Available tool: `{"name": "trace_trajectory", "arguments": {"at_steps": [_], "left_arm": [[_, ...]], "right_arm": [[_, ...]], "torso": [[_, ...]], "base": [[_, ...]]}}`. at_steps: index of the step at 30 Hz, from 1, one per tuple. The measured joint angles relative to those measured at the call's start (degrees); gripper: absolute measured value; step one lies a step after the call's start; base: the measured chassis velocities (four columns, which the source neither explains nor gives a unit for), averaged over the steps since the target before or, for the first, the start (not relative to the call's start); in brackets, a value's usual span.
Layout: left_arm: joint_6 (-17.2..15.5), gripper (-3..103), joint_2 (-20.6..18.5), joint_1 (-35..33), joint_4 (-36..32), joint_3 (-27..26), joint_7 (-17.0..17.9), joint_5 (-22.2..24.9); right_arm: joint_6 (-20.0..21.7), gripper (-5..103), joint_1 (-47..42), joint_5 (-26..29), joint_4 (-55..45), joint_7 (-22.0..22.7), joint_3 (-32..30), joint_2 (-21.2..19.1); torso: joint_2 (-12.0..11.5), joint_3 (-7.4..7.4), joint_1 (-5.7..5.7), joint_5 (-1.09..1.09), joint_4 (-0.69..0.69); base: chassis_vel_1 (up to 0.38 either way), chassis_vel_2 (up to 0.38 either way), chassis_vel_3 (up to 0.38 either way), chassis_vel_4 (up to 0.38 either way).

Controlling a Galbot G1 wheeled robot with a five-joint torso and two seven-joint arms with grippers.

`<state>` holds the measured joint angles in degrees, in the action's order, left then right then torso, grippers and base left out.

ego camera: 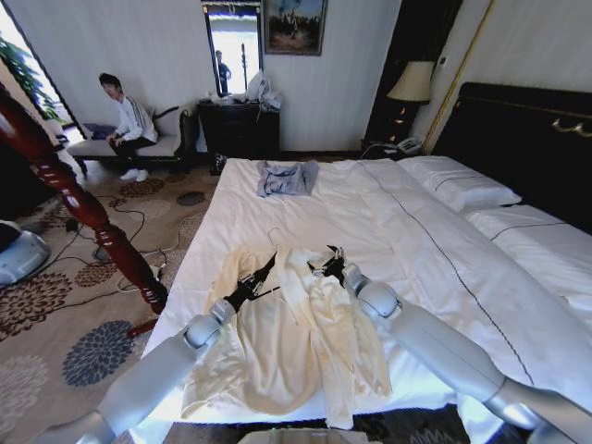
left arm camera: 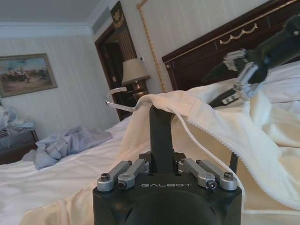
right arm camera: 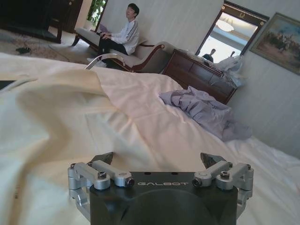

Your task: Pick up the clothes from the bed and hang them on the clothes hanger.

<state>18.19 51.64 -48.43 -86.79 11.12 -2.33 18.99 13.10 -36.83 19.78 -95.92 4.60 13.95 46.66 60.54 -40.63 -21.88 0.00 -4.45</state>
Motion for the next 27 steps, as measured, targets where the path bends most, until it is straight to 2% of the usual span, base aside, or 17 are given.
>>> {"name": "trace_trajectory", "arguments": {"at_steps": [2,4,8,10,14,17,20,27], "left_arm": [[0.0,20,-0.22,0.05,-0.02,0.75,-0.11,-0.18],[0.0,20,-0.28,0.3,0.04,1.22,-0.12,-0.35],[0.05,20,-0.17,1.4,0.41,2.47,-0.24,-0.82],[0.05,20,-0.13,1.44,0.4,2.54,-0.26,-0.82],[0.13,20,-0.11,1.47,0.51,2.89,-0.36,-1.42],[0.3,20,-0.07,1.47,0.79,2.83,-0.39,-1.96],[0.63,20,-0.05,1.47,1.15,2.63,-0.58,-2.86],[0.08,20,-0.1,1.48,1.37,2.61,-0.28,-3.87]], "right_arm": [[0.0,101,0.62,-1.5,0.21,-0.59,0.7,-0.2],[0.0,97,0.86,-2.21,0.24,-0.92,1.04,-0.38],[-0.04,79,1.62,-3.22,0.22,-1.78,2.4,-1.09],[-0.06,79,1.69,-3.3,0.22,-1.84,2.65,-1.2],[-0.29,57,1.92,-3.97,-0.01,-2.16,3.65,-1.88],[-0.34,52,2.13,-4.11,-0.21,-2.25,4.08,-2.08],[-0.34,41,2.92,-4.25,-0.19,-2.37,5.17,-2.24],[0.0,40,3.75,-1.94,-0.19,-1.78,6.22,-1.98]], "torso": [[0.0,0.0,0.0,0.0,0.0],[0.0,0.0,0.0,0.0,0.0],[0.0,0.0,0.0,0.0,-0.02],[0.0,0.0,0.0,0.0,-0.02],[0.0,0.0,0.0,0.0,-0.01],[0.0,0.0,0.0,0.0,-0.01],[0.0,0.0,0.0,0.0,0.0],[0.0,0.0,0.0,0.0,-0.01]], "base": [[0.0,0.0,0.0,0.0],[0.0,0.0,0.0,0.0],[0.0,0.0,0.0,0.0],[0.0,0.0,0.0,0.0],[0.0,0.0,0.0,0.0],[0.0,0.0,0.0,0.0],[0.0,0.0,0.0,0.0],[0.0,0.0,0.0,0.0]]}}
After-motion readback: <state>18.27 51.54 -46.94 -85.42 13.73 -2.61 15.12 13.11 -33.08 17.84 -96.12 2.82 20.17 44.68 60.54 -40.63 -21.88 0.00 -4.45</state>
